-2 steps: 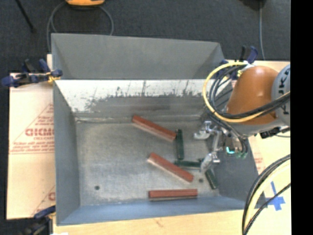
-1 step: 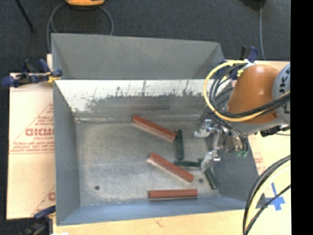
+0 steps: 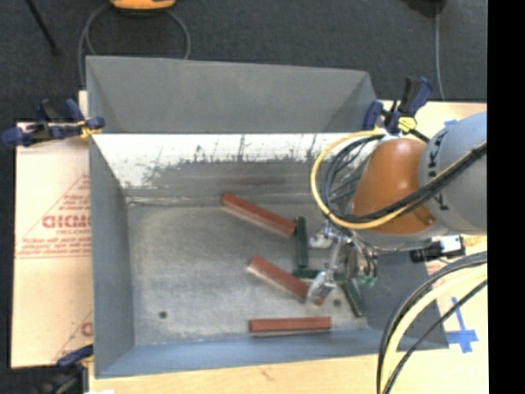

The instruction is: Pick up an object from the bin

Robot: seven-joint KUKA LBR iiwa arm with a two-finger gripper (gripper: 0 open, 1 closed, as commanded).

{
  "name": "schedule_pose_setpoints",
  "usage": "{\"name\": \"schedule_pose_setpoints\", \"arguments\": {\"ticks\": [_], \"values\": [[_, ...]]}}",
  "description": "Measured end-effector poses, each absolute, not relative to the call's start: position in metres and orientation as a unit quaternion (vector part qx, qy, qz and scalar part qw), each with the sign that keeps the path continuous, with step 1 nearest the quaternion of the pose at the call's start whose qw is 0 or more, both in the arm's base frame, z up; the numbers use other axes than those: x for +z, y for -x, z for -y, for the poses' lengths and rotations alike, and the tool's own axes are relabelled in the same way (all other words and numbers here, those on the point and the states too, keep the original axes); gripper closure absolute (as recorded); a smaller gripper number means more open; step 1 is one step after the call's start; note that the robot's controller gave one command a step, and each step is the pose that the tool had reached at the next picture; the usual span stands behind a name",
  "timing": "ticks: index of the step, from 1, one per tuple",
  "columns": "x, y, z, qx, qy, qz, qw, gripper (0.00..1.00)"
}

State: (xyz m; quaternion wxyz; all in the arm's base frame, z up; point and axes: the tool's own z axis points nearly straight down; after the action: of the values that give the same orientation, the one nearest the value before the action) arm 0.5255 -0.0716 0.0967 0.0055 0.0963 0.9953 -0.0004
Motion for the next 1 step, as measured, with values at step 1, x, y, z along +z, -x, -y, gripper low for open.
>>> {"name": "schedule_pose_setpoints", "arguments": {"ticks": [1], "values": [[0.0805, -0.5254, 0.0635, -0.003, -0.121, -0.993, 0.012, 0.00]]}}
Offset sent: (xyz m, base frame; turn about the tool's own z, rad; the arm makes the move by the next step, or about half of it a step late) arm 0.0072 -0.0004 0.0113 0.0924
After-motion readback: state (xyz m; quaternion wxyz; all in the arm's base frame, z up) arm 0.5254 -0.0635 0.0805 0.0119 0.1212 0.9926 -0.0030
